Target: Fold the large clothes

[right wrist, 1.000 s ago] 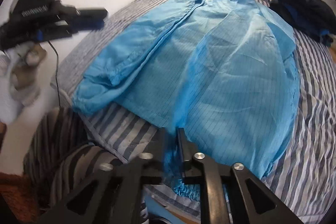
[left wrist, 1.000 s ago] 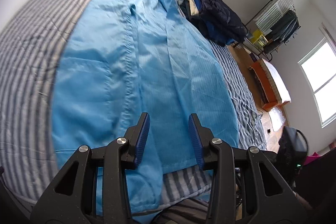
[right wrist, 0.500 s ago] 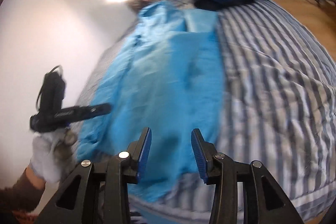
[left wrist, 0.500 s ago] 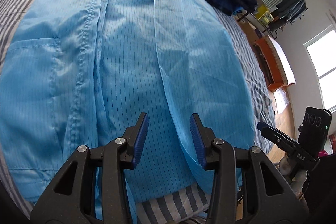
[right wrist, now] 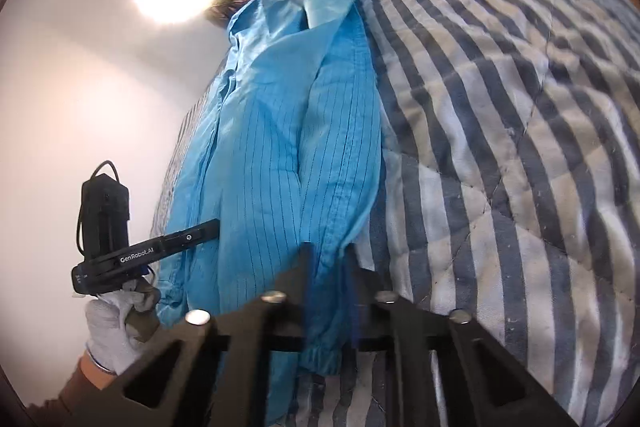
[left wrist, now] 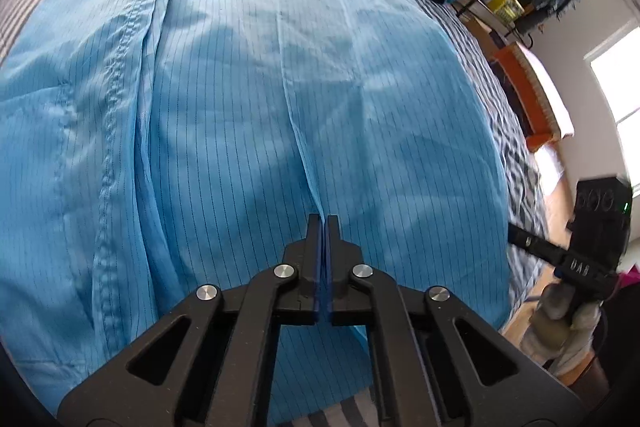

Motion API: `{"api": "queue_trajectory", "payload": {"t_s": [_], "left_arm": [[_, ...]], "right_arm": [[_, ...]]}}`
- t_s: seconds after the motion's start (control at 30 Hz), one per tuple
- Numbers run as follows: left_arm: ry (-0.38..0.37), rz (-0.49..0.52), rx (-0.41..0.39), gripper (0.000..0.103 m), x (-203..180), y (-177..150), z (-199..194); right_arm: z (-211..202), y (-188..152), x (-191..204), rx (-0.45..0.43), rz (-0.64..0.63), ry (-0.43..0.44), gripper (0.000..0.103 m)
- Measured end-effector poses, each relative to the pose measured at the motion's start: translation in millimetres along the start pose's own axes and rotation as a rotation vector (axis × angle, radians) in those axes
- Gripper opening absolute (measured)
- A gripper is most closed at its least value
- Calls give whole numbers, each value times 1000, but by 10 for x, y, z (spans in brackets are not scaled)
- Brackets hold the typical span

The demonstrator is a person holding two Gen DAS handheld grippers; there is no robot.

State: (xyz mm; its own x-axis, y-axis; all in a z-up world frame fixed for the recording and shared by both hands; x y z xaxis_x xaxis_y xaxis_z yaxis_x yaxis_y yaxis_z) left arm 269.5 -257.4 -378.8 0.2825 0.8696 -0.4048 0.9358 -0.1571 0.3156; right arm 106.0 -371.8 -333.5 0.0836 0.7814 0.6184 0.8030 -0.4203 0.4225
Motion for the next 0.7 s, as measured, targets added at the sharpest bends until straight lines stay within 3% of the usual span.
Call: {"api": "queue_trajectory", "payload": {"t_s": [0.17, 0.27, 0.33, 0.37, 0.4, 0.43, 0.47, 0.53, 0.57, 0.6, 0.7], "left_arm": [[19, 96, 3, 0, -117, -200, -140], [-1, 75, -18, 0, -99, -187, -219], [-40, -2, -12, 14, -47, -104, -223], [-56, -28, -14, 38, -38, -56, -210], [-57, -47, -26, 52, -19, 1, -205], [-53, -53, -35, 53, -17, 54, -187], [-48, -56, -31, 52, -11, 106, -143], [-49, -81, -22, 48, 17, 182, -51], [-46, -103, -13, 28, 60, 210, 4], [-50, -127, 5, 0, 87, 228, 69], [-62, -146, 7, 0, 102, 224, 146]], "right_arm": [[-86, 88, 79, -20, -43, -53, 1], [-129, 93, 97, -20, -76, -72, 6], [-119, 98, 115, -16, -86, -77, 6], [-115, 98, 130, -17, -89, -77, 6], [-103, 99, 139, -16, -89, -76, 10], [-85, 99, 129, -10, -87, -78, 15], [-77, 82, 126, -6, -81, -85, 27], [-66, 56, 109, -3, -70, -83, 29], [-39, 53, 112, 4, -65, -76, 32], [-12, 62, 97, 10, -62, -76, 33], [33, 32, 47, 21, -44, -86, 33]]}}
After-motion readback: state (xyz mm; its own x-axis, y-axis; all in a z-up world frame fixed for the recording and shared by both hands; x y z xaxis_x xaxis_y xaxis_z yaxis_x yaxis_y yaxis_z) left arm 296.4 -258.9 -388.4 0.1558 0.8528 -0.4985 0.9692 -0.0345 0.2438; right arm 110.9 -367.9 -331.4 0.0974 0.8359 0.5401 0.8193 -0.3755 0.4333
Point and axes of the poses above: each gripper's, at about its wrist camera, not at the fingertips, and z roughly the way its jaws point, x to its left, y to its top, the point moved 10 cm from there along z, roughly the way its jaws point, and after that the axes turned 3 degrees about -z, right-handed, at the moved point
